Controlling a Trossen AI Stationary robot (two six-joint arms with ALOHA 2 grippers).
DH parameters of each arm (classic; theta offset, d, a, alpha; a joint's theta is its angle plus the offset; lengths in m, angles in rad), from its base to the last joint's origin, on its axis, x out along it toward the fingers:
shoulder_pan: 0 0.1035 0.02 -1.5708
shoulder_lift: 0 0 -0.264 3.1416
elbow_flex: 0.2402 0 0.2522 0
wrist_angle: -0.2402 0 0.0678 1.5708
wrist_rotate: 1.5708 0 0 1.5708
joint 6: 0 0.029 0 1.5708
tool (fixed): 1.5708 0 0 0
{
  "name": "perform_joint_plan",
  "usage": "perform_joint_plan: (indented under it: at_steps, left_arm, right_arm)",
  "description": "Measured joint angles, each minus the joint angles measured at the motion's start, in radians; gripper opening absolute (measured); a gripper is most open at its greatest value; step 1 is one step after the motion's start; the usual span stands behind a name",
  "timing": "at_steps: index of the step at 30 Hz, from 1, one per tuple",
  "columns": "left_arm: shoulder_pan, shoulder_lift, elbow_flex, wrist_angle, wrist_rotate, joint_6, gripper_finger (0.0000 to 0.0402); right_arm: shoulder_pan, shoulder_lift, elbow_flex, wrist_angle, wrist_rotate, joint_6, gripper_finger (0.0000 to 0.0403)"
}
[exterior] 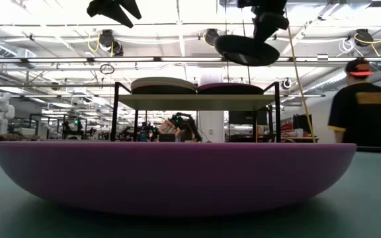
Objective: Place and stack plates onto a shelf
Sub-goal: Stack the dark blue plate on top of the purple plate on the shelf
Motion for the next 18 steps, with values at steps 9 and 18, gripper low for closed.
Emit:
perform_joint_plan:
  at_steps: [9, 18]
  left_arm:
    - [-0.011, 0.000, 0.000, -0.018, -0.008, -0.044, 0.0209]
    - [-0.106, -0.051, -0.034, -0.038, -0.105, 0.010, 0.0209]
  right_arm:
    - [0.020, 0.003, 0.000, 0.069, 0.052, -0.033, 0.0000]
    - [0.013, 0.030, 0.000, 0.135, 0.048, -0.085, 0.0000]
